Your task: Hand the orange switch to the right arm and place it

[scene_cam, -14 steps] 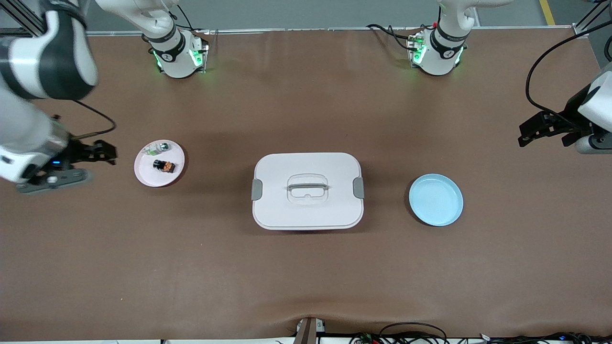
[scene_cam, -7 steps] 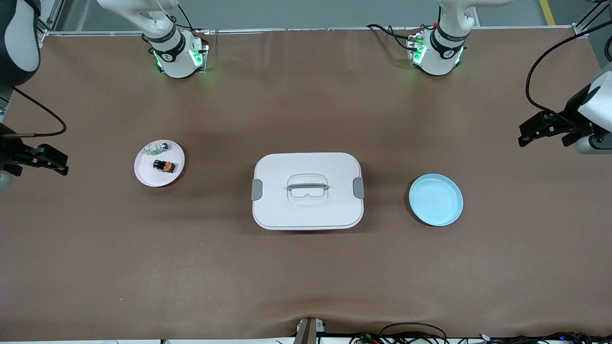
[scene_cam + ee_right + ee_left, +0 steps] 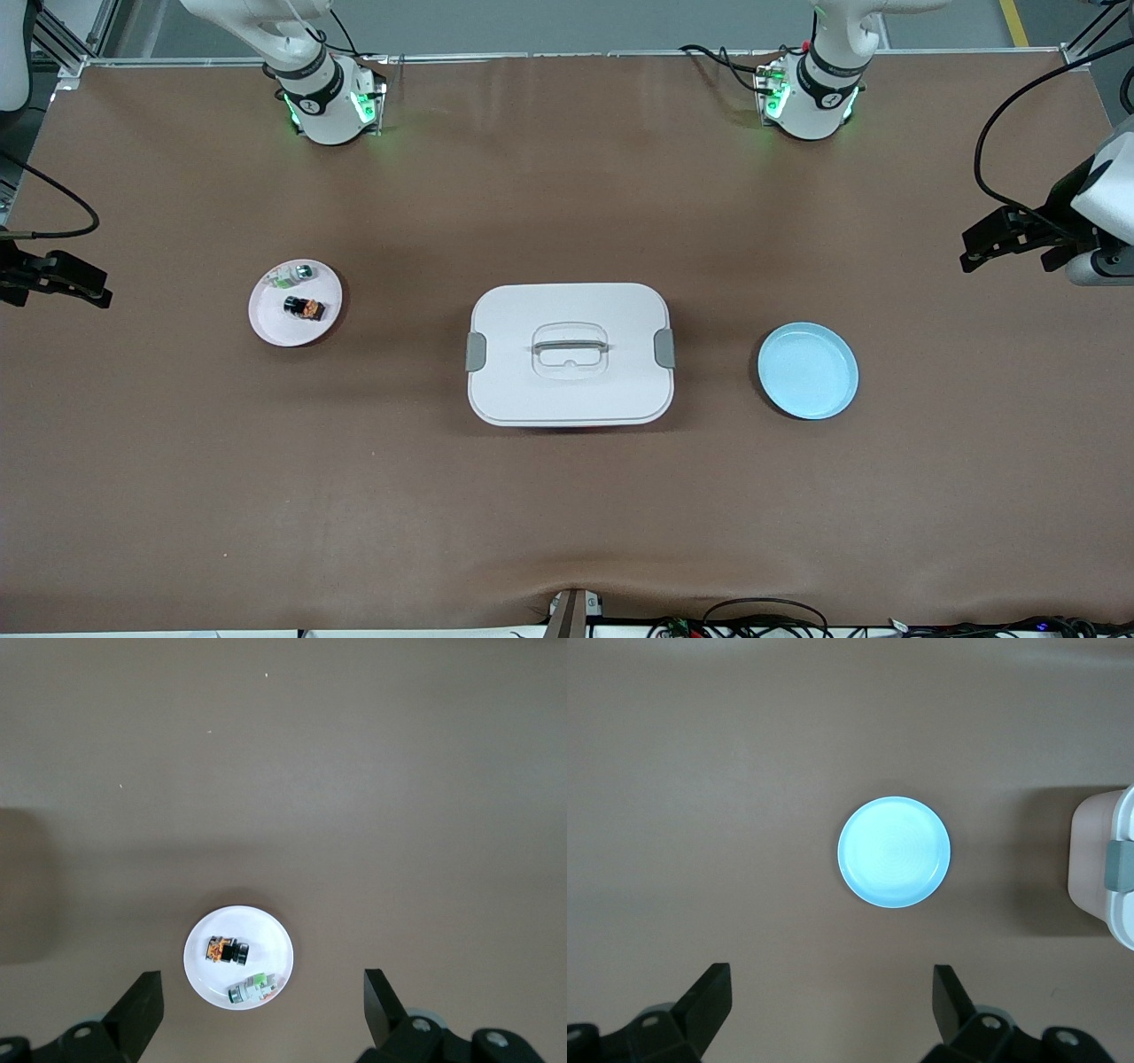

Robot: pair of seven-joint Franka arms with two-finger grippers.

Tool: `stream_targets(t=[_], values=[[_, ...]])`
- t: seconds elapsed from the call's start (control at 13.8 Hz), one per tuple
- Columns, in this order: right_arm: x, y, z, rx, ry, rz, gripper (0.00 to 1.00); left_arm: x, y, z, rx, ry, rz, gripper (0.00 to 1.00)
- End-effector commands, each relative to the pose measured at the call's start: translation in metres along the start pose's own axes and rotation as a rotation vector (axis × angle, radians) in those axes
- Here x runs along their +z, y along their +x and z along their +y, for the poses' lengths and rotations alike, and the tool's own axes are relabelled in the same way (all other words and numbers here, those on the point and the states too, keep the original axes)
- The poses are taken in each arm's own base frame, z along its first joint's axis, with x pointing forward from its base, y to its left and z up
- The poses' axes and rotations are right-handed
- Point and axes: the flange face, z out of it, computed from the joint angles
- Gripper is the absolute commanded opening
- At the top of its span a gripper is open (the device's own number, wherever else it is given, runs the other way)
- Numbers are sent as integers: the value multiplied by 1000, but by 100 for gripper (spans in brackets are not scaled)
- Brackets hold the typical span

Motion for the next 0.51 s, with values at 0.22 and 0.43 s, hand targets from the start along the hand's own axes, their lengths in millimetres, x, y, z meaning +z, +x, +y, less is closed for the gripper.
stream_targets(t=[0.22,0.43], values=[[-7,3,29,84,76,50,100,-5,0,0,-1,-2,1,100],[-11,3,30,80,54,56,100,-5,0,0,-1,-1,1,100]])
